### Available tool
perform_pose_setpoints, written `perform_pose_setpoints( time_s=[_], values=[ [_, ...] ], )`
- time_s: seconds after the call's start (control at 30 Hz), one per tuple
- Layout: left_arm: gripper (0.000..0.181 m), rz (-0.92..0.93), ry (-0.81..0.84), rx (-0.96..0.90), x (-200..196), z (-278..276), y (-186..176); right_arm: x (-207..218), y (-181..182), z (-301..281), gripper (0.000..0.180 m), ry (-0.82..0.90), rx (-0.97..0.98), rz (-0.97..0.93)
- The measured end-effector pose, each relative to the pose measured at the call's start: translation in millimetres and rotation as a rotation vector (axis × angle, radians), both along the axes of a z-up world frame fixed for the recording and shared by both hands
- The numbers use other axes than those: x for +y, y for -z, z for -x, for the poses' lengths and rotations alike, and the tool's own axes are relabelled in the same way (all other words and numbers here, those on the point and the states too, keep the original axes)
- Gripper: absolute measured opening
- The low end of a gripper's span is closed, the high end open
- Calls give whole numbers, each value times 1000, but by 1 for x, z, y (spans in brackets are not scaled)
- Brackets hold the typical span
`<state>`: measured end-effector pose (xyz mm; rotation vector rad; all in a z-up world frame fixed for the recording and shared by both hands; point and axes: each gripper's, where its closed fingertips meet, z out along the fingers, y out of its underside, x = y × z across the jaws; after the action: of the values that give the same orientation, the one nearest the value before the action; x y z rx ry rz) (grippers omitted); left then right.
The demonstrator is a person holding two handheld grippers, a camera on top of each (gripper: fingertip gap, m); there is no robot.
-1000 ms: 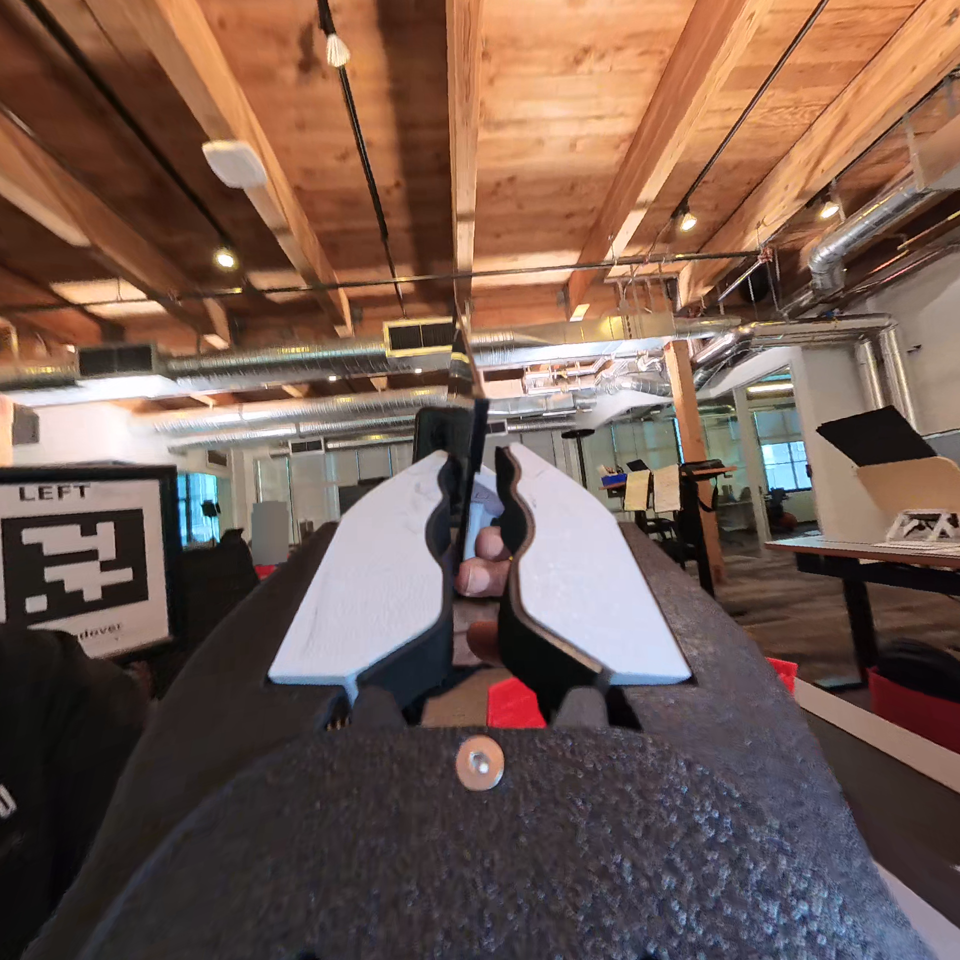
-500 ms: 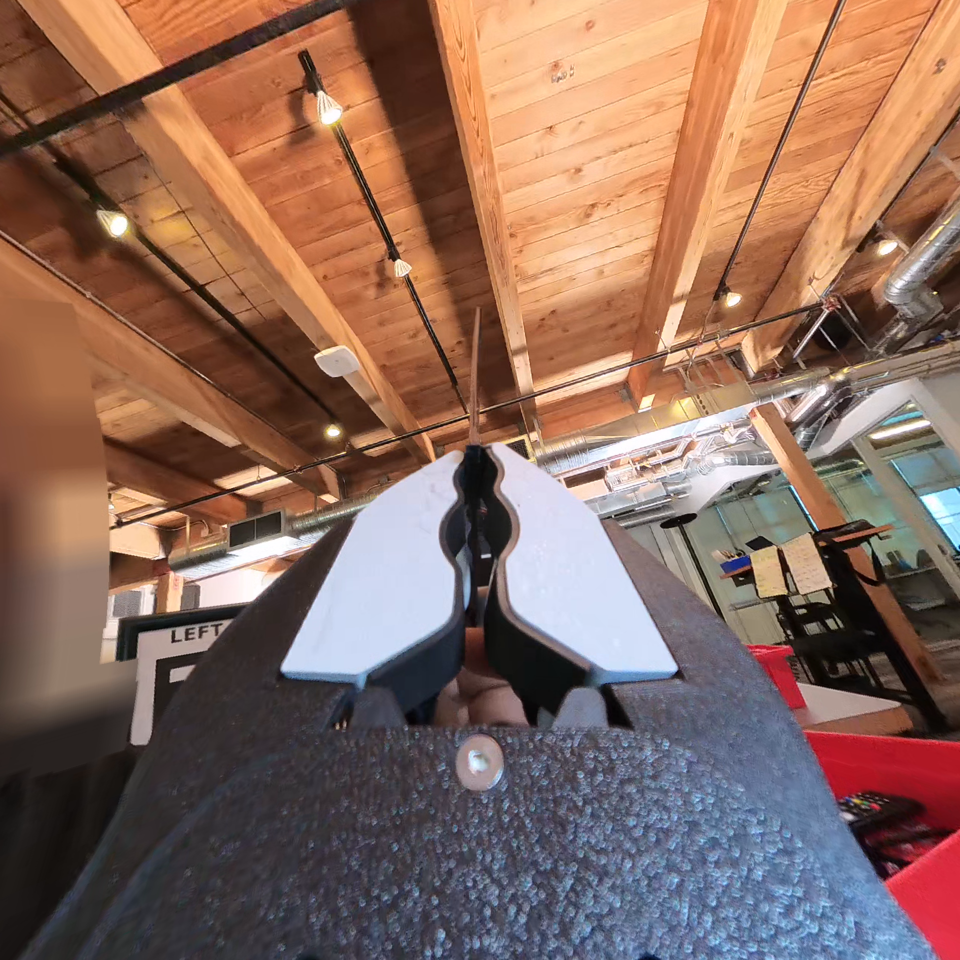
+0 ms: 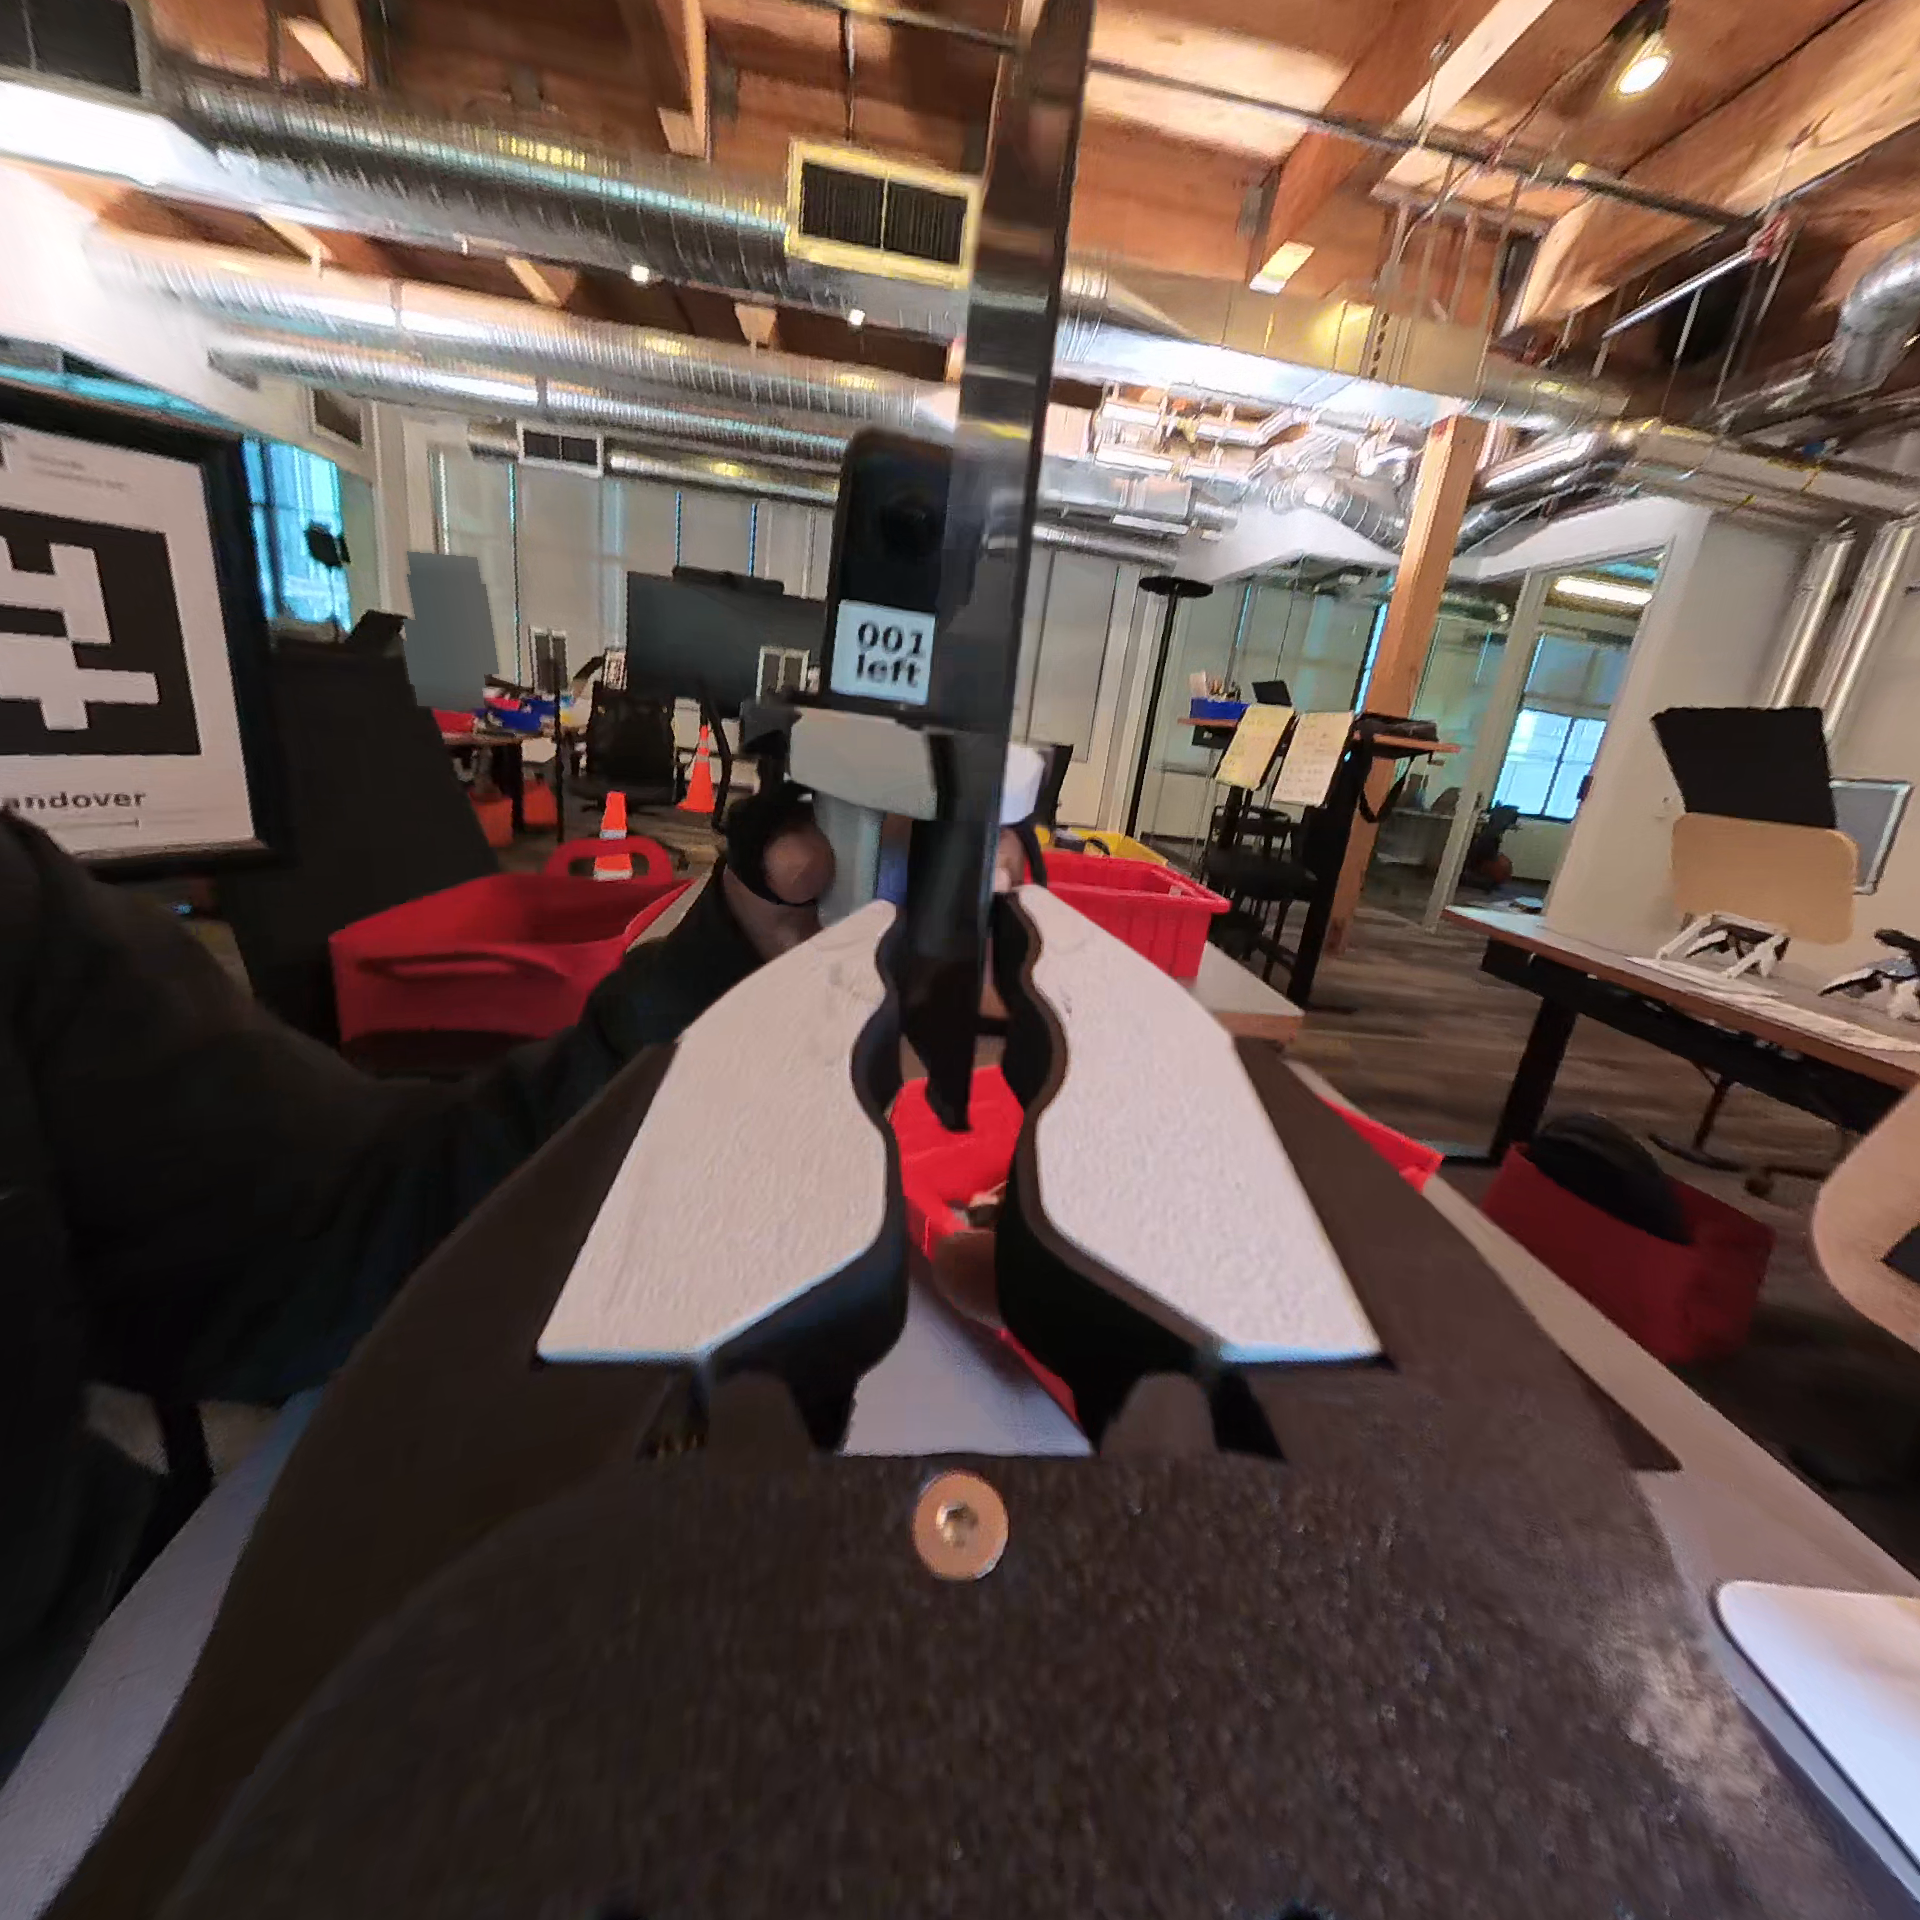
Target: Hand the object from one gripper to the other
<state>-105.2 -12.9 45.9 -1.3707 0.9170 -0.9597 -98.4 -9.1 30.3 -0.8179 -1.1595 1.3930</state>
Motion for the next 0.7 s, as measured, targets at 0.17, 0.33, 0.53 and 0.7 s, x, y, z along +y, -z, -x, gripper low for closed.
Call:
perform_pose_setpoints(
  time_s=[0.17,0.33,0.53,0.7],
  values=[
    [3,-6,26,-16,0,-4,1,-2,1,1,3,-2,1,-17],
    [13,-120,-69,-90,7,4,-15,9,4,-3,2,110,-25,-115],
    [33,-189,-260,-98,12,41,-31,41,18,-10,3,504,-210,-479],
    [59,-61,-309,-164,30,52,-26,70,15,-21,3,811,-248,-692]
  ],
)
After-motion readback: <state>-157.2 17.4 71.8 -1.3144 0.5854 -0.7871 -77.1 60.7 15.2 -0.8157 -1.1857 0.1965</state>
